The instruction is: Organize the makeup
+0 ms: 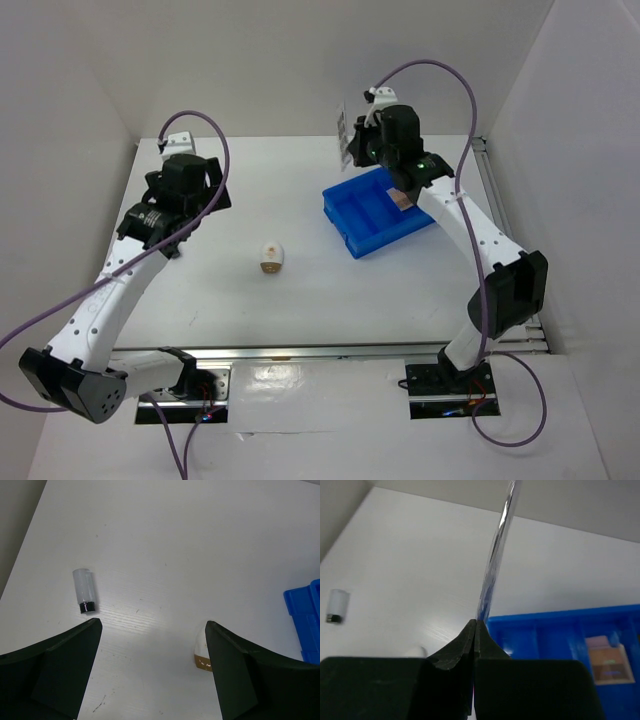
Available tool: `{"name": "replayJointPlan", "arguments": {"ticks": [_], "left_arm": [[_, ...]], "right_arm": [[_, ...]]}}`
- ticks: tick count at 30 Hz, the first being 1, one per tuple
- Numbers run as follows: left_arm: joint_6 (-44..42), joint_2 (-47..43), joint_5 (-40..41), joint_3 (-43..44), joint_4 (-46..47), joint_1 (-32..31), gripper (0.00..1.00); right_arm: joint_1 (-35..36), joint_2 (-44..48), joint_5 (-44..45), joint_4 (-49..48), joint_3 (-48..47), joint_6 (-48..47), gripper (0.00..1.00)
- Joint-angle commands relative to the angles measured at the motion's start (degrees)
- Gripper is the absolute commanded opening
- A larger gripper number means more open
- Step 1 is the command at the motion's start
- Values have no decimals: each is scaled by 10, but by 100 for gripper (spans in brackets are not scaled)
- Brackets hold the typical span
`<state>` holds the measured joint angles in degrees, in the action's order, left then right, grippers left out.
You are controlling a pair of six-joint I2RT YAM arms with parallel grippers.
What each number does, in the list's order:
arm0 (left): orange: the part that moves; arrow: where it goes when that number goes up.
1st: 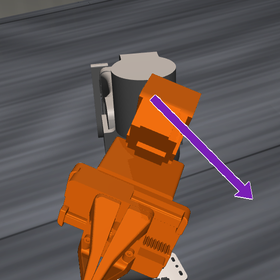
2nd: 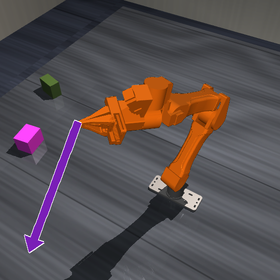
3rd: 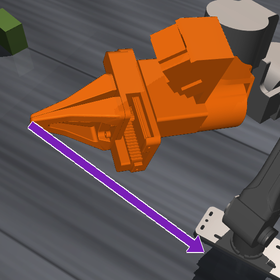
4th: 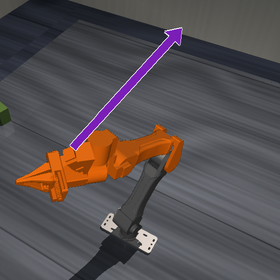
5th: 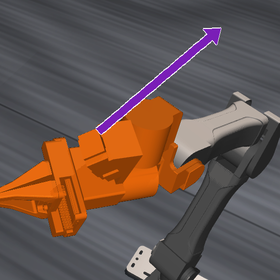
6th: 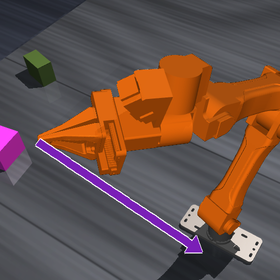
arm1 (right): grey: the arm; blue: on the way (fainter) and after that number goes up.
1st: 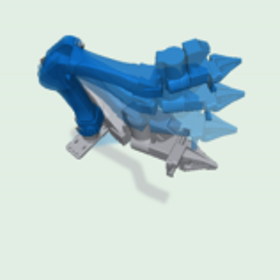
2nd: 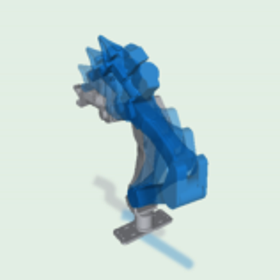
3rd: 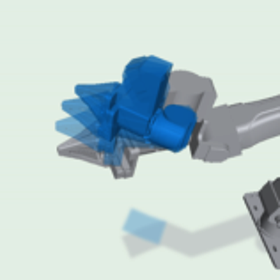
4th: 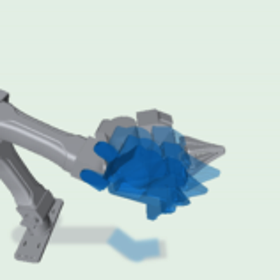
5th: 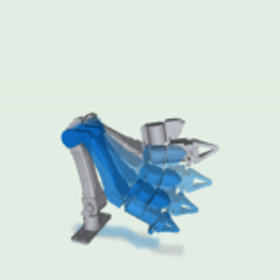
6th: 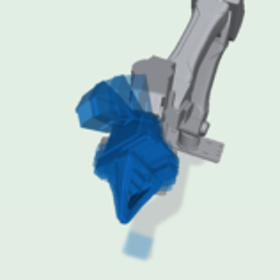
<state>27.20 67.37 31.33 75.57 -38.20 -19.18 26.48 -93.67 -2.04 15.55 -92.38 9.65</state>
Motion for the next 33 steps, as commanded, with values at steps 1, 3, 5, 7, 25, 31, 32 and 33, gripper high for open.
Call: {"name": "replayJointPlan", "arguments": {"ticks": [1, 3, 5, 7, 25, 31, 32, 33], "left_arm": [[0, 7, -12, 27, 14, 1, 99], [0, 13, -17, 37, 14, 1, 99], [5, 18, -17, 37, 14, 1, 99], [5, 18, -17, 42, 14, 1, 99], [5, 13, -23, 32, 14, 1, 99], [5, 13, -34, 27, 14, 1, 99], [5, 13, -34, 27, 14, 1, 99], [5, 13, -34, 27, 14, 1, 99]], "right_arm": [[-34, 28, 31, 62, 31, -68, 0], [-40, 28, 41, 78, 42, -77, 0], [-40, 22, 69, 83, 49, -92, 0], [-45, 14, 98, 90, 55, -103, 0], [-48, -4, 23, 136, 80, -75, 49], [50, 17, 60, 132, 128, -75, 88], [59, 17, 68, 132, 128, -75, 90], [66, 8, 79, 132, 128, -75, 91]]}}
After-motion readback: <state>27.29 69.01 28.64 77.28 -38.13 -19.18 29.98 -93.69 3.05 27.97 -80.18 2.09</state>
